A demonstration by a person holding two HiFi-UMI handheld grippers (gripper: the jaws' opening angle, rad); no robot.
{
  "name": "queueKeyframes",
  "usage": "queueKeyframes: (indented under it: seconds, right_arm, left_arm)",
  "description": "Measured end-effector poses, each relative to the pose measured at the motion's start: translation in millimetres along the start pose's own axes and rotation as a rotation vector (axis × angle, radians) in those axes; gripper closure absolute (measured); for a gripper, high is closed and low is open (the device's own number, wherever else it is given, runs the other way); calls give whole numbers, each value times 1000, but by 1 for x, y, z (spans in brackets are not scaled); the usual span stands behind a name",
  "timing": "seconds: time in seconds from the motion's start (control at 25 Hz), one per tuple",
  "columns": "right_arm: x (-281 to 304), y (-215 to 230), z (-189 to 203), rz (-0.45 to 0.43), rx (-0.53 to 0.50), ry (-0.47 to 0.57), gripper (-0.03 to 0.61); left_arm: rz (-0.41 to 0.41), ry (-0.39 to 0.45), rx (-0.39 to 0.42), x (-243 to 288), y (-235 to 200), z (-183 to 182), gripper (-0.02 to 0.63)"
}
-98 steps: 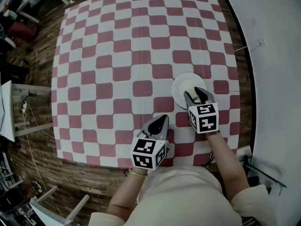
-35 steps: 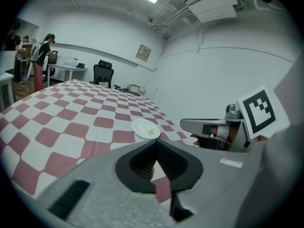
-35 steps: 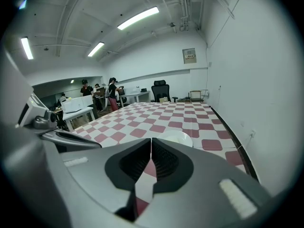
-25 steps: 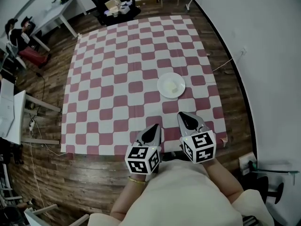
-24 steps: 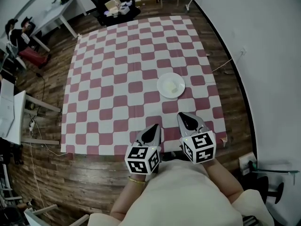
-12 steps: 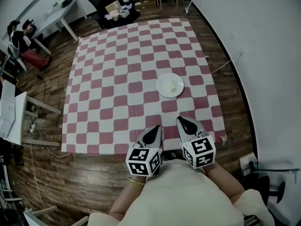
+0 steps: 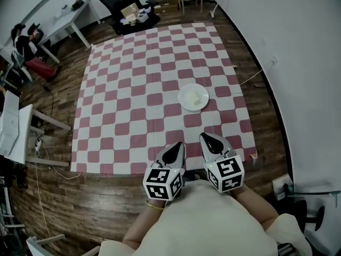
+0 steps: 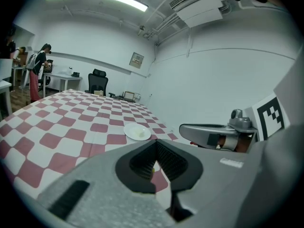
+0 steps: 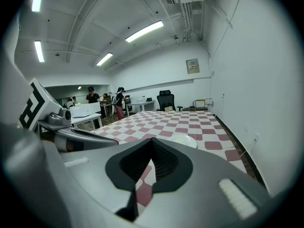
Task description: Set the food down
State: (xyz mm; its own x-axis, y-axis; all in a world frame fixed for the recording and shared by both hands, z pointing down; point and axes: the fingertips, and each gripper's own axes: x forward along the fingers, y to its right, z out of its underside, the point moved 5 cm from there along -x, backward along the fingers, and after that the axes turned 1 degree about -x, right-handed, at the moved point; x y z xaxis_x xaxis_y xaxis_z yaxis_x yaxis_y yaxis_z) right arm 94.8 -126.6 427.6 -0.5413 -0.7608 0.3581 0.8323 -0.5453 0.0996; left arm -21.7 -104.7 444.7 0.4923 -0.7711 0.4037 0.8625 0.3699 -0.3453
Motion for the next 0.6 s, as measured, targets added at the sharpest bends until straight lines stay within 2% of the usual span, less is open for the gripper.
queueKeyframes:
  seconds: [0.6]
  right_arm:
    - [0, -5, -8, -10, -8, 35, 574]
  left_arm:
    - [9, 2, 34, -3, 3, -5, 611]
